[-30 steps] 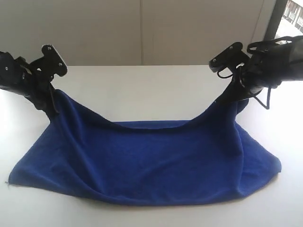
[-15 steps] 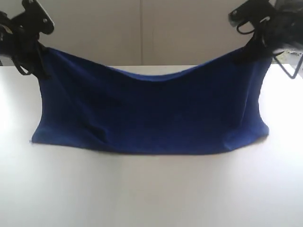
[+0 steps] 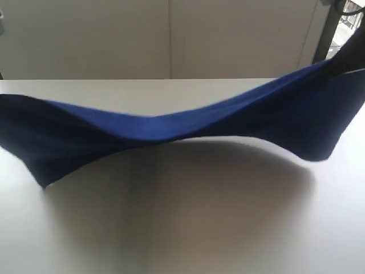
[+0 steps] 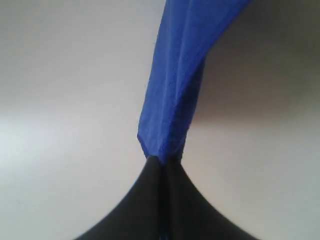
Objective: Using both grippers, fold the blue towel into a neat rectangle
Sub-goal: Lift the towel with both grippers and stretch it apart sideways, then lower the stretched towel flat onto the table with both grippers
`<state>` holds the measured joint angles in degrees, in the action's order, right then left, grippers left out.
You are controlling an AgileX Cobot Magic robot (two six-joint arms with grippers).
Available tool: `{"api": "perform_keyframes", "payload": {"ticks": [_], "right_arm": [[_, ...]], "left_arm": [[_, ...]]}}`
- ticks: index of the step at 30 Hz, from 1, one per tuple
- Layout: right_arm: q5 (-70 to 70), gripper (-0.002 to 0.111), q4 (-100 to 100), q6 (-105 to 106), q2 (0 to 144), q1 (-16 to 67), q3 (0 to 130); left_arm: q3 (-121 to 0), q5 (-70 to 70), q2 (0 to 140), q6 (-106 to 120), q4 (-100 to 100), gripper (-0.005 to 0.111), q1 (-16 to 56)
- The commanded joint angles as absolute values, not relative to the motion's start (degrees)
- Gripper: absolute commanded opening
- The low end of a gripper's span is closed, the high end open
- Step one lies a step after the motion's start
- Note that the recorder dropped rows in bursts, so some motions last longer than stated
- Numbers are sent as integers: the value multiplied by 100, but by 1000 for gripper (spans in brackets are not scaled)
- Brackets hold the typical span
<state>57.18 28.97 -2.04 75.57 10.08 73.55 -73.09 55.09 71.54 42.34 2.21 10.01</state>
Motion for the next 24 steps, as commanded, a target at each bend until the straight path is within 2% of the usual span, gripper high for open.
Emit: {"api": "perform_keyframes", "payload": {"ticks": [1, 9, 14, 19, 24], "right_arm": [[6843, 0, 2528, 0, 6747, 1477, 7256], [6852, 0, 2749, -166, 6685, 1596, 7256], [6244, 0, 2809, -169, 7463, 1596, 7256], [5367, 0, 3181, -471, 8544, 1560, 7256], [4821, 0, 3889, -1172, 9712, 1158, 7256]], "left_arm": [[-7319, 6305, 6524, 4224, 471, 0, 986], [-7267, 5863, 6460, 4224, 432, 0, 986], [-6868, 5072, 7101, 4234, 137, 0, 986], [-6648, 3694, 8074, 4234, 103, 0, 986], [-6648, 2552, 9003, 4234, -66, 0, 986]]}}
